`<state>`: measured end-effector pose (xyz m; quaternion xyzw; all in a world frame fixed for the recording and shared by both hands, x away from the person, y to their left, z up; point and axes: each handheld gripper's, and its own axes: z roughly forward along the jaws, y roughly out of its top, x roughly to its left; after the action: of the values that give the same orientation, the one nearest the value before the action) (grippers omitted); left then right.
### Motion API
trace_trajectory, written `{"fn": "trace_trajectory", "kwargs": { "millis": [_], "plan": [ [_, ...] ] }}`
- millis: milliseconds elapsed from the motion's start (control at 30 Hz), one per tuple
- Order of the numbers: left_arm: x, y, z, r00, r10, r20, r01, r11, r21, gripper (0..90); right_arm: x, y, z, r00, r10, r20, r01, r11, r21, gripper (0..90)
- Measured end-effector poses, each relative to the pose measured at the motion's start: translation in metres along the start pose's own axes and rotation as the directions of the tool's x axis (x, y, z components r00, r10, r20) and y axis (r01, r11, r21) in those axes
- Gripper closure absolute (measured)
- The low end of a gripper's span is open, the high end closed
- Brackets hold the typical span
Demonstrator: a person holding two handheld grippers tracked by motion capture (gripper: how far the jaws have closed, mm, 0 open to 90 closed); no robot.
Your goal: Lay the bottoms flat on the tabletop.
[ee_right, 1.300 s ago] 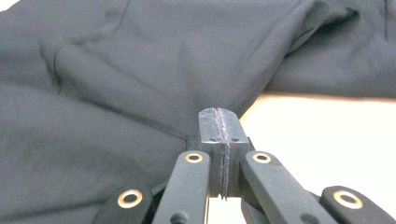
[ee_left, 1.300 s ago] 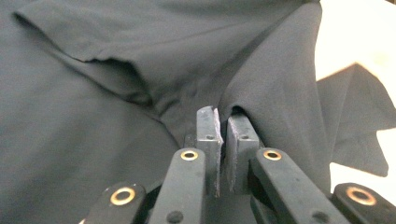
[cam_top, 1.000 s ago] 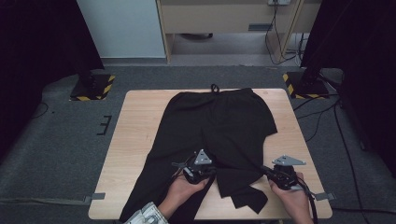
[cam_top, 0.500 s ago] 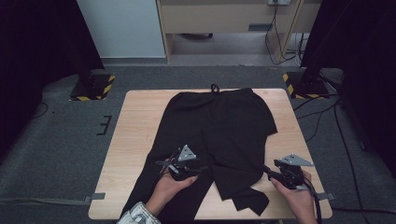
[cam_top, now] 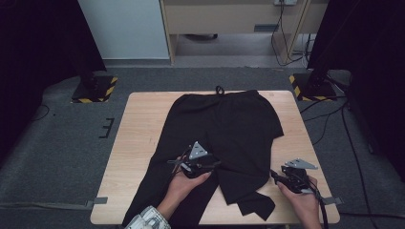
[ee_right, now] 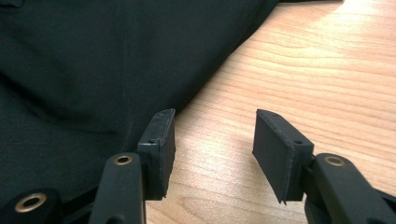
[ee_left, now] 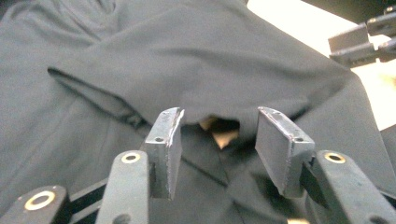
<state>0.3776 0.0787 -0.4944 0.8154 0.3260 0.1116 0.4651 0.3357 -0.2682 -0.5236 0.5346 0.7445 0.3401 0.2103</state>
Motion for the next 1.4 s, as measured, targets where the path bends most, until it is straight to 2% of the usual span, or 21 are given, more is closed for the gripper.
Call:
{"fn": "trace_trajectory", "kwargs": {
  "millis": [67, 133, 267, 300, 333, 367, 400, 500, 567, 633, 767, 800, 867, 967, 1000, 1133, 1200, 1300, 1400],
  "plan": [
    [-0.002, 0.003, 0.006, 0.9996, 0.027, 0.008, -0.027, 0.9995, 0.014, 48.5, 0.0, -0.001, -0.001, 0.9999, 0.012, -0.007, -0.012, 1.0, 0.004, 48.6],
    [-0.003, 0.005, 0.015, 0.9994, 0.033, 0.011, -0.033, 0.9987, 0.039, 48.3, 0.0, -0.002, -0.002, 0.9999, 0.009, -0.005, -0.009, 1.0, 0.002, 48.6],
    [-0.004, 0.005, 0.032, 0.9961, 0.088, 0.01, -0.088, 0.9917, 0.094, 52.5, -0.001, -0.003, -0.005, 0.9997, 0.026, -0.001, -0.026, 1.0, 0.001, 48.6],
    [-0.005, 0.004, 0.036, 0.9946, 0.102, 0.019, -0.103, 0.9885, 0.11, 58.8, -0.001, -0.004, -0.005, 0.9996, 0.027, -0.001, -0.027, 1.0, 0.001, 48.6],
    [-0.005, 0.004, 0.038, 0.9943, 0.104, 0.023, -0.106, 0.9874, 0.118, 76.8, -0.002, -0.006, -0.007, 0.9995, 0.03, 0.004, -0.03, 1.0, 0.003, 48.6],
    [-0.005, 0.005, 0.04, 0.9934, 0.107, 0.04, -0.112, 0.9849, 0.132, 76.8, -0.002, -0.006, -0.007, 0.9995, 0.03, 0.004, -0.03, 1.0, 0.003, 48.6],
    [-0.006, 0.007, 0.042, 0.9924, 0.116, 0.039, -0.121, 0.9834, 0.135, 85.9, -0.003, -0.007, -0.008, 0.9994, 0.035, 0.006, -0.035, 0.999, 0.006, 48.6],
    [-0.004, 0.008, 0.035, 0.9893, 0.145, 0.013, -0.146, 0.9807, 0.13, 88.0, -0.005, -0.008, -0.011, 0.9989, 0.044, 0.018, -0.044, 0.999, -0.001, 48.9],
    [0.002, 0.008, 0.026, 0.9917, 0.126, -0.023, -0.123, 0.9864, 0.108, 87.9, -0.006, -0.008, -0.012, 0.9987, 0.046, 0.022, -0.046, 0.999, -0.002, 49.1],
    [0.014, 0.008, 0.015, 0.9927, 0.092, -0.078, -0.086, 0.9933, 0.076, 87.9, -0.006, -0.008, -0.011, 0.9988, 0.043, 0.022, -0.043, 0.999, 0.001, 49.2],
    [0.027, -0.001, 0.015, 0.986, 0.099, -0.134, -0.082, 0.9885, 0.128, 87.6, -0.006, -0.009, -0.008, 0.9989, 0.042, 0.02, -0.042, 0.999, 0.01, 49.2],
    [0.03, -0.004, 0.017, 0.9856, 0.097, -0.139, -0.077, 0.9868, 0.142, 87.5, -0.006, -0.009, -0.009, 0.9989, 0.042, 0.02, -0.043, 0.999, 0.009, 49.3],
    [0.034, -0.007, 0.018, 0.9874, 0.079, -0.137, -0.059, 0.9881, 0.142, 87.2, -0.007, -0.008, -0.01, 0.9985, 0.051, 0.021, -0.05, 0.999, -0.002, 49.9],
    [0.033, -0.01, 0.019, 0.9865, 0.09, -0.137, -0.07, 0.9863, 0.15, 86.3, -0.009, -0.008, -0.009, 0.9984, 0.055, 0.018, -0.055, 0.999, -0.004, 52.2],
    [0.033, -0.01, 0.02, 0.9858, 0.095, -0.138, -0.074, 0.9855, 0.153, 85.9, -0.01, -0.008, -0.007, 0.9979, 0.064, 0.009, -0.064, 0.998, -0.008, 53.9],
    [0.034, -0.011, 0.021, 0.9892, 0.072, -0.128, -0.053, 0.9883, 0.143, 85.5, -0.012, -0.002, 0.005, 0.9951, 0.091, -0.039, -0.091, 0.996, -0.005, 56.3],
    [0.034, -0.011, 0.021, 0.9886, 0.072, -0.132, -0.053, 0.9883, 0.143, 85.5, -0.011, 0.006, 0.012, 0.9891, 0.128, -0.071, -0.13, 0.991, -0.017, 56.5],
    [0.035, -0.012, 0.02, 0.9878, 0.071, -0.139, -0.051, 0.9885, 0.142, 85.3, -0.006, 0.023, 0.021, 0.9915, 0.106, -0.076, -0.109, 0.994, -0.033, 56.5],
    [0.037, -0.013, 0.02, 0.986, 0.065, -0.154, -0.045, 0.991, 0.126, 85.4, 0.002, 0.035, 0.031, 0.9927, 0.087, -0.083, -0.089, 0.996, -0.018, 56.7]
  ]
}}
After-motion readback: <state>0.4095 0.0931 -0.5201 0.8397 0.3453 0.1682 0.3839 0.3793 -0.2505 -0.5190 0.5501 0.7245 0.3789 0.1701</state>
